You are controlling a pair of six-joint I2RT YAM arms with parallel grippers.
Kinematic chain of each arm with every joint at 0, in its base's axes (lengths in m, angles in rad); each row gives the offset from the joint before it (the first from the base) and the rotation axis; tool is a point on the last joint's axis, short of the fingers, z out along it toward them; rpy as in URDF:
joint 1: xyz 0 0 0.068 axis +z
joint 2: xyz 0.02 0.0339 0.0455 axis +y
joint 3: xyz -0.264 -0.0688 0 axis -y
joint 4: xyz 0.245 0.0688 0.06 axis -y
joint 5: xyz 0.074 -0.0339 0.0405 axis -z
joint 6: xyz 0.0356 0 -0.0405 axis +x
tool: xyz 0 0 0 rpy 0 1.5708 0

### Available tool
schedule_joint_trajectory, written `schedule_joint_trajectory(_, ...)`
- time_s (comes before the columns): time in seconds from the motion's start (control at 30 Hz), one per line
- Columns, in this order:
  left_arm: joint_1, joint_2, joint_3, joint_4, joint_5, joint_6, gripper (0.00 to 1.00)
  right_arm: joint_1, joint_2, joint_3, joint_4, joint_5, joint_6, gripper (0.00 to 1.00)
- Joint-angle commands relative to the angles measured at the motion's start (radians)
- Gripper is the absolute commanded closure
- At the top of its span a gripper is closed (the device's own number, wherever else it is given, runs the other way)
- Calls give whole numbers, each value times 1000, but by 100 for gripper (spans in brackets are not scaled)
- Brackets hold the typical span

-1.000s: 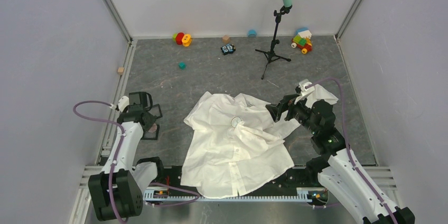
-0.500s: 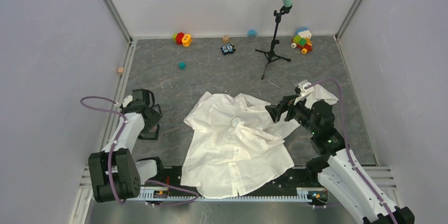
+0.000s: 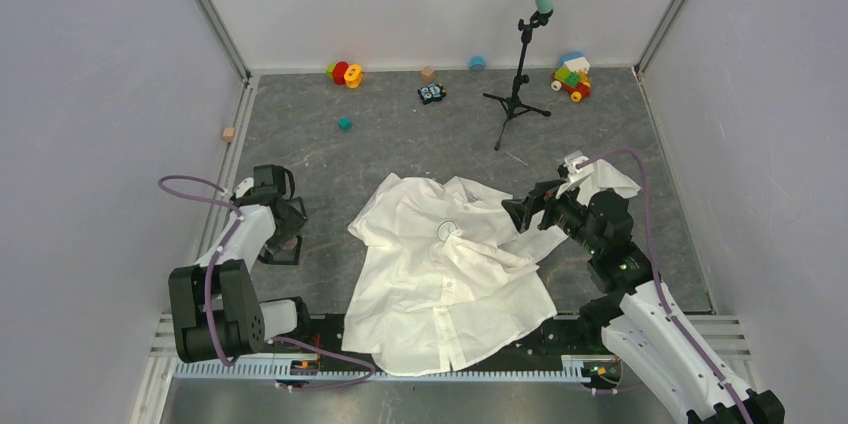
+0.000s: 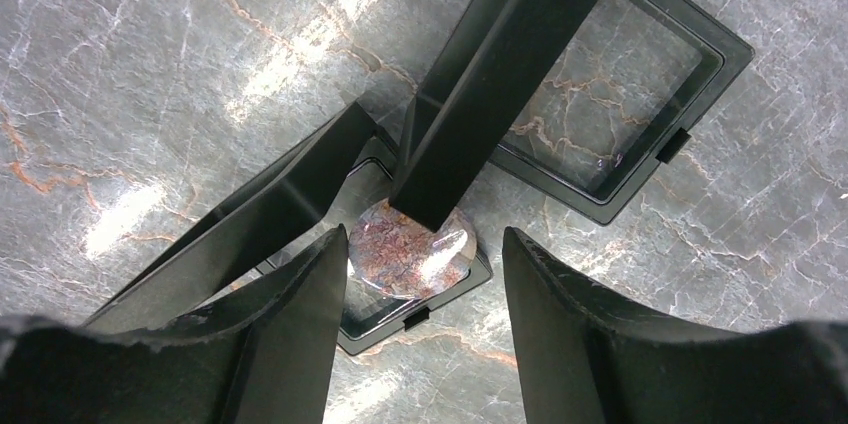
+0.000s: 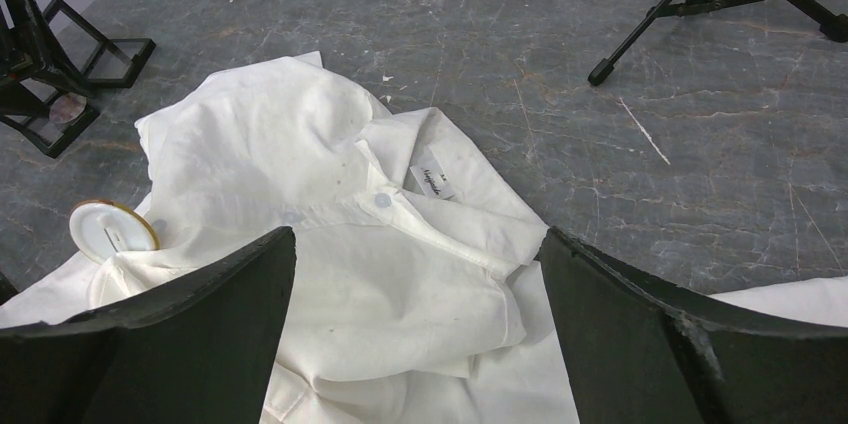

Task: Pin the brooch onto the clothing

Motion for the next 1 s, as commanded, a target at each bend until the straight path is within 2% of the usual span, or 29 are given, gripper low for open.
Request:
schedule_joint_trajectory(0.0, 5, 16, 35, 38, -23, 29, 36, 5, 0, -5, 45, -8, 2, 3)
schedule_joint_trajectory(0.1, 6, 18, 35, 38, -23, 29, 38, 4, 0, -5, 44, -8, 2, 3)
schedule_joint_trajectory(0.23, 6, 16, 32, 35, -23, 26, 46, 4, -2, -7, 44, -8, 1, 3)
schedule_joint_trajectory(0.47, 6, 4, 36, 21, -17, 34, 50, 5, -5, -8, 42, -11, 4, 3)
schedule_joint_trajectory(0.8, 5, -165, 30, -51, 20, 72, 55, 4, 0, -5, 42, -20, 10, 3)
schedule_joint_trajectory(0.97, -6, -232, 30, -59, 136, 79, 62, 3, 2, -10, 42, -40, 17, 4)
